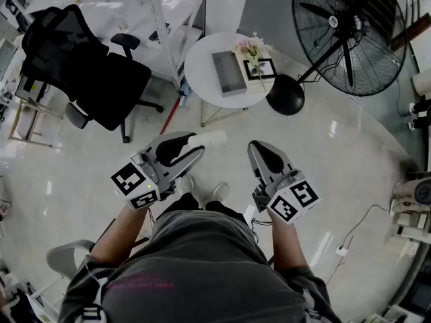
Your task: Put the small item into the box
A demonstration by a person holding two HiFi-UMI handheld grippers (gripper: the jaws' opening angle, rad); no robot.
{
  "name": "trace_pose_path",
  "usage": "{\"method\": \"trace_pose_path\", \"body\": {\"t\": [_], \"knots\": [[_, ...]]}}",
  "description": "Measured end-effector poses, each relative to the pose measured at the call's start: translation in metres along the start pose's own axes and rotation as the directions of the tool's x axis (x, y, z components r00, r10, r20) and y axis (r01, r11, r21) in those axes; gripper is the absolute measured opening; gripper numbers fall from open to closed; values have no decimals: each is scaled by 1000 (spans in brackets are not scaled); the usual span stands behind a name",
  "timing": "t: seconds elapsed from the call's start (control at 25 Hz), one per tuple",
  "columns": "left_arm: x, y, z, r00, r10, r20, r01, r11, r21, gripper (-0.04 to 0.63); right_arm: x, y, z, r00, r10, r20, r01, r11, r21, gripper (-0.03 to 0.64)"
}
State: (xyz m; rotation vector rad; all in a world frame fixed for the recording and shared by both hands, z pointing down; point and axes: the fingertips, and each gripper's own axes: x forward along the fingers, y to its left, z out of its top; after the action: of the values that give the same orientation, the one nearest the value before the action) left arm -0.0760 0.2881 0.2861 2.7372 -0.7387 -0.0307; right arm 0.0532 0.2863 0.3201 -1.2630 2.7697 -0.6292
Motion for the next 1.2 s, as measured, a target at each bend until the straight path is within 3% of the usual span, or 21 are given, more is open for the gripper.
{"method": "trace_pose_path", "body": {"t": [0.64, 1.2], "knots": [[18, -1, -15, 1000, 8, -21, -8, 1000, -2, 135, -2, -21, -13, 1000, -23, -21, 24, 999, 24, 23], [57, -26, -10, 999, 43, 1, -43, 998, 38, 135, -28, -53, -1, 1000, 20, -24, -20, 1000, 15, 23]]}}
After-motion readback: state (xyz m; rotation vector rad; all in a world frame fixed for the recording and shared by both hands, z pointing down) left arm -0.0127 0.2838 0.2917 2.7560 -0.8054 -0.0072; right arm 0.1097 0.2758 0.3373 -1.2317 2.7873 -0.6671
